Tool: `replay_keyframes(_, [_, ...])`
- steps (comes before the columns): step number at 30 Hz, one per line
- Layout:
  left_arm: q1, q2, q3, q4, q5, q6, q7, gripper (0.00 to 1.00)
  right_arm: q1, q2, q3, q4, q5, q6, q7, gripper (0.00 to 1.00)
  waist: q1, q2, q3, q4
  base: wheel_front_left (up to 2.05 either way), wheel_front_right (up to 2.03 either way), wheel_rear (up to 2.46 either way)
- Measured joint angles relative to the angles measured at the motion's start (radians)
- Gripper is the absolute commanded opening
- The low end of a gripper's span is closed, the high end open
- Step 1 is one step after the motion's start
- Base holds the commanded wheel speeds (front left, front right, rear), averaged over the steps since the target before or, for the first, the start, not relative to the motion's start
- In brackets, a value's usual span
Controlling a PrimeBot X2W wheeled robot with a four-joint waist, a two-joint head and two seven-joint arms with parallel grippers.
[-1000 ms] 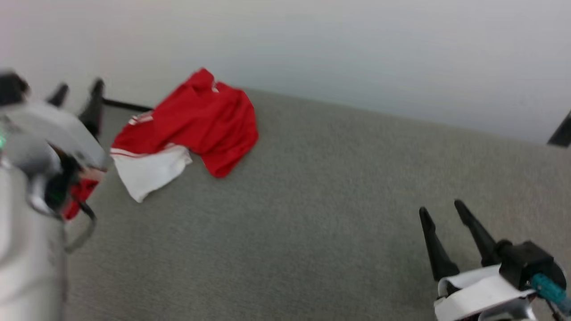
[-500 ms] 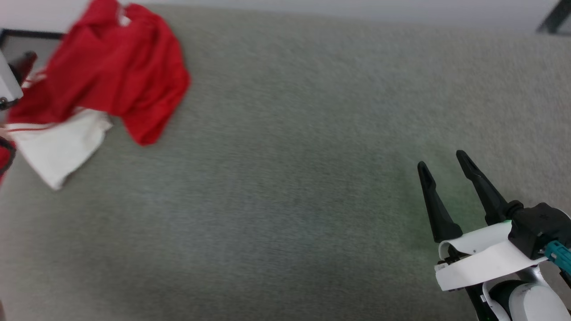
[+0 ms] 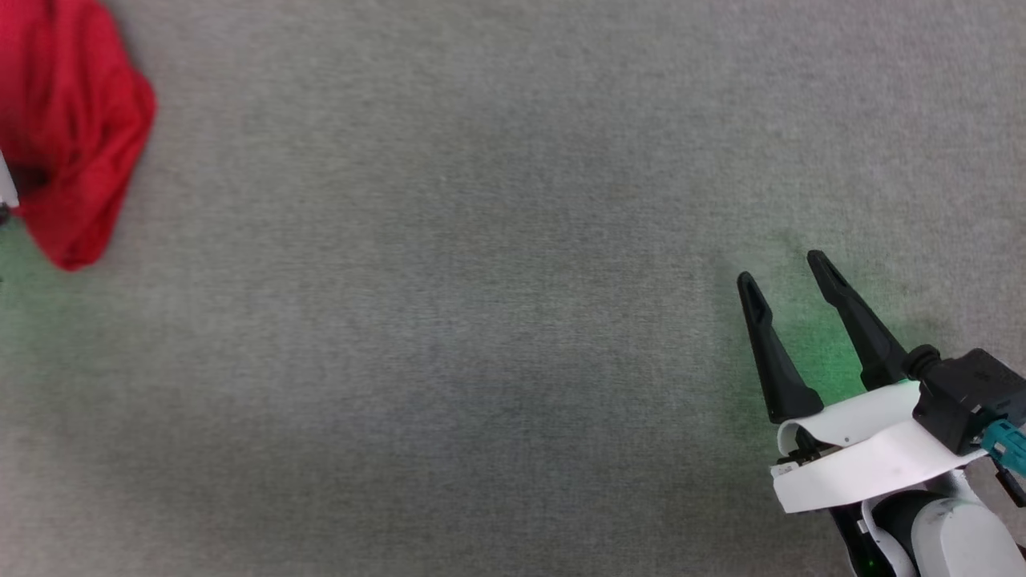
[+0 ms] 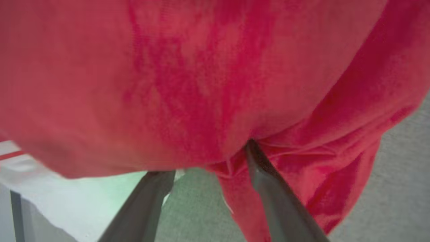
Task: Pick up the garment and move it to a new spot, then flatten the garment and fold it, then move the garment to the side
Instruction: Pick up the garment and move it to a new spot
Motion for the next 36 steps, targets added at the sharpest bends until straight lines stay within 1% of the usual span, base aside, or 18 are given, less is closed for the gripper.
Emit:
replay_keyframes(2, [-0.002,0.000,-0.005,0.016,0.000,0.005,0.010,1.00,-0.001,0.002,0.000,-0.007,0.004,0.000,0.006,1.00,0.0000,0.0000,0.019,-0.013,0.00,0.00,0.00])
replay_keyframes(4, [-0.014,0.005,-0.002,0.025,0.000,0.024,0.012,1.00,-0.007,0.002,0.000,-0.016,0.005,0.000,0.015,1.00,0.0000,0.0000,0.036,-0.024,0.00,0.00,0.00])
replay_keyframes(7, [-0.034,0.007,0.004,0.030,-0.003,0.033,0.004,1.00,-0.022,0.003,-0.001,-0.028,0.006,0.000,0.025,1.00,0.0000,0.0000,0.060,-0.034,0.00,0.00,0.00])
replay_keyframes(8, [-0.042,0.007,0.009,0.032,-0.005,0.046,-0.004,0.87,-0.028,0.004,-0.003,-0.030,0.006,0.000,0.030,1.00,0.0000,0.0000,0.068,-0.036,0.00,0.00,0.00])
replay_keyframes(9, [-0.049,0.007,0.009,0.033,-0.008,0.046,-0.011,0.45,-0.035,0.004,-0.005,-0.031,0.006,0.000,0.033,1.00,0.0000,0.0000,0.075,-0.038,0.00,0.00,0.00])
replay_keyframes(10, [-0.056,0.007,0.009,0.033,-0.008,0.047,-0.019,0.18,-0.042,0.006,-0.007,-0.033,0.006,0.000,0.036,1.00,0.0000,0.0000,0.081,-0.039,0.00,0.00,0.00])
replay_keyframes(11, [-0.064,0.005,0.014,0.033,-0.011,0.056,-0.034,0.00,-0.048,0.008,-0.009,-0.033,0.006,0.000,0.040,1.00,-0.0001,0.0000,0.087,-0.039,0.00,0.00,0.00])
replay_keyframes(14, [-0.085,-0.016,0.012,0.036,-0.017,0.055,-0.063,0.00,-0.062,0.008,-0.017,-0.028,0.006,0.000,0.040,1.00,0.0000,0.0000,0.094,-0.032,0.00,0.00,0.00])
replay_keyframes(16, [-0.092,-0.018,0.011,0.042,-0.018,0.052,-0.081,0.00,-0.066,0.012,-0.018,-0.022,0.006,0.000,0.040,1.00,-0.0001,0.0000,0.089,-0.026,0.00,0.00,0.00])
replay_keyframes(22, [-0.105,-0.036,-0.005,0.059,-0.017,0.044,-0.149,0.00,-0.066,0.022,-0.019,0.017,0.009,0.000,0.032,1.00,0.0000,0.0000,0.038,-0.009,0.00,0.00,0.00])
replay_keyframes(32, [-0.148,-0.048,-0.057,0.064,0.020,0.020,-0.290,0.00,0.008,0.033,-0.007,0.109,0.037,0.000,0.004,1.00,0.0000,0.0000,-0.117,0.021,0.00,0.00,0.00])
replay_keyframes(36, [-0.158,-0.075,-0.081,0.066,0.035,0.006,-0.343,0.00,0.044,0.041,-0.009,0.138,0.049,0.000,-0.005,1.00,0.0000,0.0000,-0.193,0.032,0.00,0.00,0.00])
